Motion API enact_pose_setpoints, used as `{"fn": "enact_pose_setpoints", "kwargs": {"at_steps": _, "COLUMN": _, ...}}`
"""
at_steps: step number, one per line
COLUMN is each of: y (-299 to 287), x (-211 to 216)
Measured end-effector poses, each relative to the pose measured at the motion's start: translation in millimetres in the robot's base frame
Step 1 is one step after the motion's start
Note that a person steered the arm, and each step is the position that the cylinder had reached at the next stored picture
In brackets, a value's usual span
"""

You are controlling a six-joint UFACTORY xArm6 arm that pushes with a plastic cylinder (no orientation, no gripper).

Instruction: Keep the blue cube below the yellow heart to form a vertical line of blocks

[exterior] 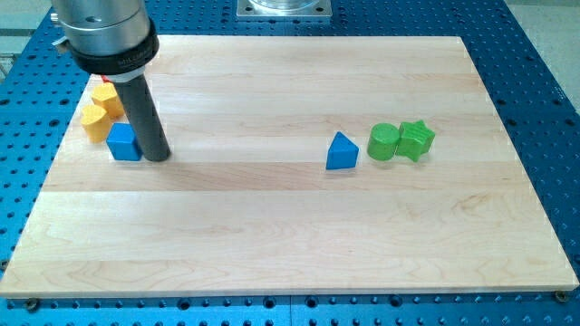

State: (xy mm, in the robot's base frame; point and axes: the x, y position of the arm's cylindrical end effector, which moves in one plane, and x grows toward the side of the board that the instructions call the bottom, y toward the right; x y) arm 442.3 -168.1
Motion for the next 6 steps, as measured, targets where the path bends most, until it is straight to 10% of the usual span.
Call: {"fn": "enact_pose_setpoints", "kwargs": {"at_steps": 6, "y": -38, "x": -2}}
